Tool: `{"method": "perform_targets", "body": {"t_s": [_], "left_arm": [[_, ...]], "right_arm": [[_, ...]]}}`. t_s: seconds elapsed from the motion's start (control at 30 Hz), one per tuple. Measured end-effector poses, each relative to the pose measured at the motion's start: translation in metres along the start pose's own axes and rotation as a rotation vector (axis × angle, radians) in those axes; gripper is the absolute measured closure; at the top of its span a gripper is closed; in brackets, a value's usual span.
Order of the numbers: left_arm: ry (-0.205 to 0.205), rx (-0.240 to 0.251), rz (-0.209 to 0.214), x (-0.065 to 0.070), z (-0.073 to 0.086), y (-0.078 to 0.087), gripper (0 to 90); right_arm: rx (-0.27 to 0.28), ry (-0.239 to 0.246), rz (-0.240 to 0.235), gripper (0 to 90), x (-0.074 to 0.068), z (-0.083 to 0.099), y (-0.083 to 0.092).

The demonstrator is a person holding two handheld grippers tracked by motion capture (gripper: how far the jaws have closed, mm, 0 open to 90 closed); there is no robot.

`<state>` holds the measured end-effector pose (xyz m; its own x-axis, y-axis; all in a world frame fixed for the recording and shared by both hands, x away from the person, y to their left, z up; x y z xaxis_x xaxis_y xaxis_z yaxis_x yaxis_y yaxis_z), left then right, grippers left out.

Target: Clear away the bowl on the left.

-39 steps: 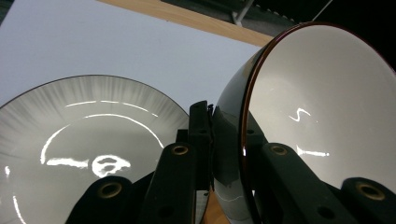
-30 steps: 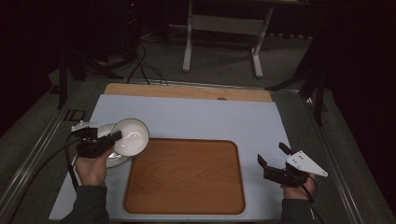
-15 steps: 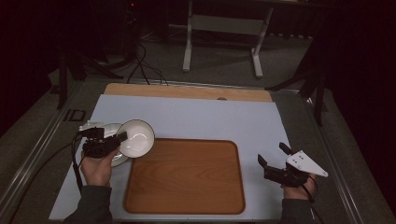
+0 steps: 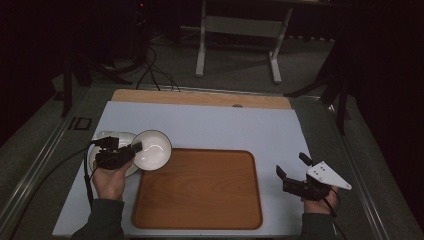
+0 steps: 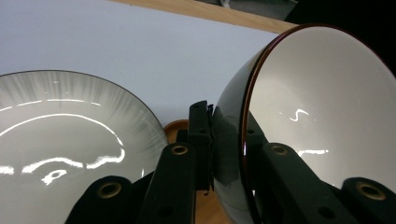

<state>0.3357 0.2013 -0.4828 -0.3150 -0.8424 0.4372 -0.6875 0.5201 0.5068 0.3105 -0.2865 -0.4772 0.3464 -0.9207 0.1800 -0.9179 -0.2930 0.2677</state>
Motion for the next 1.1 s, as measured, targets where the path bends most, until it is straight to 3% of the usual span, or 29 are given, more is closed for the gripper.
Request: {"method": "perform_targets", "body": {"t_s": [1.1], "left_arm": [[-0.044, -0.081, 0.052, 0.026, 0.013, -0.027, 81.7]], "right_arm": [[0.006, 0.001, -0.008, 11.1, -0.001, -0.001, 0.001]]}}
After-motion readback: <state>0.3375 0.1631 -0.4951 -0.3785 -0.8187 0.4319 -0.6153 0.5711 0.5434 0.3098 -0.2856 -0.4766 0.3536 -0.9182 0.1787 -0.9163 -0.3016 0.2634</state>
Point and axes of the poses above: each handheld gripper's, and its own axes: y roughly backward along the jaws, z roughly out of its underside, x roughly to its right, the point moved 6 cm from there along -y, roughly forward along the jaws, and after that the axes turned 9 degrees about z, right-handed, at the moved point
